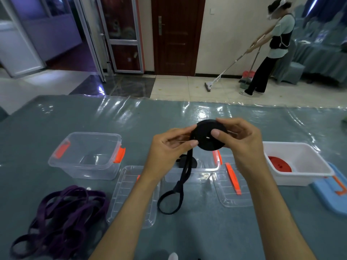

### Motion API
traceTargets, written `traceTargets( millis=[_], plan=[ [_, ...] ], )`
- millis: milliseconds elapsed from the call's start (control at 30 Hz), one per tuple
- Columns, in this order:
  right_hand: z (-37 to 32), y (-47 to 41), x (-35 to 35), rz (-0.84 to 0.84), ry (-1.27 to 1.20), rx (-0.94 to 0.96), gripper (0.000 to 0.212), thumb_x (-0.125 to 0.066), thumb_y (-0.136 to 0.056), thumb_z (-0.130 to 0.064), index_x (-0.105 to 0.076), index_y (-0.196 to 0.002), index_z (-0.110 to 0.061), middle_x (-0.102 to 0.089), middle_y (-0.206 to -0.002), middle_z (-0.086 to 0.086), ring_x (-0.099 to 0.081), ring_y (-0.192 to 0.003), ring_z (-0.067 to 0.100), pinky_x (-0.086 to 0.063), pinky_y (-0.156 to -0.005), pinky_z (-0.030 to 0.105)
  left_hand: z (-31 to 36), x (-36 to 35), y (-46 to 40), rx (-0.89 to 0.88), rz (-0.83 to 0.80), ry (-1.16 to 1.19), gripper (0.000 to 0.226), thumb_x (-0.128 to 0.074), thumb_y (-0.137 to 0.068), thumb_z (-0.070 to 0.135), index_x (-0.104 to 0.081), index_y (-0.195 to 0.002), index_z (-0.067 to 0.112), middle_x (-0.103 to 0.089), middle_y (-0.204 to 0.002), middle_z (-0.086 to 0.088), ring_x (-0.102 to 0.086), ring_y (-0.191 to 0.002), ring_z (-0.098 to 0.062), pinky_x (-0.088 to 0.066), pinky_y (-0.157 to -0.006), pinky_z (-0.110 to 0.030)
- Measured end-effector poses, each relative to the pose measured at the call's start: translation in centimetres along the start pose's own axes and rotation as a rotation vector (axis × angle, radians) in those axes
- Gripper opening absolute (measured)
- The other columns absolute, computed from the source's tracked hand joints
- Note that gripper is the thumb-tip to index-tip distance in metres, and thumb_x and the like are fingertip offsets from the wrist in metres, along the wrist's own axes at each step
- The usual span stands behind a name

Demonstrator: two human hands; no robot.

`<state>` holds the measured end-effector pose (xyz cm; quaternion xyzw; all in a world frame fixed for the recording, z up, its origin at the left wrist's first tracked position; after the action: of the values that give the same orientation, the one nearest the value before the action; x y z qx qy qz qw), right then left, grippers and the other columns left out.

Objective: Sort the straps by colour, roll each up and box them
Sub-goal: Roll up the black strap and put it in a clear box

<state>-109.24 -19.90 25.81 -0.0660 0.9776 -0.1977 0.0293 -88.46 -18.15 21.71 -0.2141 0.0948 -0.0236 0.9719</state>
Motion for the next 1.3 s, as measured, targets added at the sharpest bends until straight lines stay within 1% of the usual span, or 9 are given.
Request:
traceTargets(
  millis=[133, 267, 400, 467, 633, 800, 933, 1133, 1300],
  plan=[
    [0.7, -0.2, -0.3, -0.065, 0.028, -0.06, 0.033, -0.086, -0.077, -0.016, -0.059, -0.093, -0.009, -0.08, -0.096, 0.011, -0.08, -0.088, 0.03, -0.064, -0.072, 0.032, 0.3, 0.7, -1.2, -0.018, 0.039, -0.04, 0.026, -0.091, -0.082, 0.019, -0.083, -0.105, 0.027, -0.082, -0.104, -0.003, -0.079, -0.1, -0.022, -0.061, -0.088, -0.025],
    [0.5, -0.5, 0.0, -0.096, 0.014, -0.021, 0.038, -0.084, -0.082, -0.017, -0.073, -0.118, -0.023, -0.08, -0.1, 0.013, -0.079, -0.092, 0.031, -0.066, -0.076, 0.039, 0.1, 1.0, -1.6, 0.023, 0.012, -0.006, 0.026, -0.09, -0.083, 0.019, -0.083, -0.107, 0.027, -0.081, -0.109, -0.004, -0.078, -0.105, -0.024, -0.061, -0.091, -0.027],
    [1.5, -0.7, -0.5, -0.057, 0.011, -0.027, 0.023, -0.086, -0.079, -0.015, -0.069, -0.094, -0.012, -0.079, -0.097, 0.009, -0.078, -0.093, 0.028, -0.066, -0.078, 0.041, -0.1, 1.5, -1.7, 0.015, -0.037, -0.026, 0.032, -0.088, -0.085, 0.015, -0.082, -0.115, 0.025, -0.081, -0.113, -0.003, -0.077, -0.109, -0.023, -0.06, -0.094, -0.027],
    [1.8, -0.8, -0.5, -0.095, 0.065, -0.061, 0.035, -0.088, -0.077, -0.018, -0.056, -0.087, -0.011, -0.073, -0.08, 0.01, -0.075, -0.081, 0.029, -0.063, -0.071, 0.036, 0.0, 1.3, -1.7, -0.019, -0.003, -0.045, 0.027, -0.09, -0.084, 0.018, -0.083, -0.109, 0.025, -0.082, -0.108, -0.003, -0.079, -0.103, -0.023, -0.062, -0.09, -0.028],
    [1.6, -1.1, -0.6, -0.061, -0.029, 0.019, 0.034, -0.086, -0.083, -0.016, -0.073, -0.115, -0.016, -0.079, -0.099, 0.013, -0.078, -0.093, 0.033, -0.066, -0.077, 0.042, 0.1, 0.9, -2.2, 0.015, -0.023, -0.013, 0.032, -0.088, -0.085, 0.017, -0.082, -0.115, 0.028, -0.08, -0.113, -0.002, -0.077, -0.108, -0.021, -0.059, -0.094, -0.025],
    [1.8, -1.3, -0.9, -0.06, -0.001, -0.055, 0.038, -0.088, -0.076, -0.013, -0.053, -0.091, -0.008, -0.075, -0.086, 0.024, -0.077, -0.079, 0.04, -0.065, -0.067, 0.043, 0.3, 0.8, -2.5, -0.039, 0.034, -0.128, 0.022, -0.091, -0.082, 0.029, -0.083, -0.102, 0.032, -0.082, -0.103, 0.001, -0.079, -0.098, -0.021, -0.063, -0.085, -0.027],
    [1.5, -1.4, -0.6, -0.042, -0.013, 0.011, 0.036, -0.086, -0.081, -0.017, -0.071, -0.113, -0.017, -0.078, -0.093, 0.013, -0.078, -0.088, 0.029, -0.065, -0.076, 0.036, -0.6, 0.5, -2.3, -0.005, -0.001, -0.047, 0.03, -0.088, -0.085, 0.017, -0.082, -0.112, 0.029, -0.08, -0.112, -0.003, -0.077, -0.108, -0.022, -0.06, -0.094, -0.028],
    [1.6, -1.5, -0.5, -0.073, 0.073, -0.024, 0.037, -0.09, -0.078, -0.018, -0.057, -0.094, -0.012, -0.079, -0.089, 0.012, -0.078, -0.083, 0.031, -0.063, -0.067, 0.032, -0.7, 1.3, -2.0, -0.02, 0.0, -0.136, 0.034, -0.092, -0.08, 0.028, -0.08, -0.111, 0.034, -0.081, -0.11, 0.004, -0.078, -0.104, -0.018, -0.06, -0.091, -0.024],
    [1.6, -1.4, -0.6, -0.018, -0.005, 0.047, 0.03, -0.09, -0.079, -0.021, -0.077, -0.106, -0.022, -0.08, -0.095, 0.007, -0.078, -0.091, 0.026, -0.062, -0.076, 0.028, -0.7, 0.6, -1.9, 0.002, 0.014, -0.005, 0.025, -0.088, -0.084, 0.023, -0.083, -0.108, 0.031, -0.081, -0.111, -0.001, -0.078, -0.107, -0.021, -0.06, -0.093, -0.026]
  ],
)
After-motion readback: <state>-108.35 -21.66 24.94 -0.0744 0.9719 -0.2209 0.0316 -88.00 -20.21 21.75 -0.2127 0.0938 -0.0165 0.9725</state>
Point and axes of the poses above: each hand's wrist, its own y-axis away from the middle knuckle, its own x-axis out of the back of the hand, z = x × y, the point moved 1 cm from there along -y, towards the middle knuckle
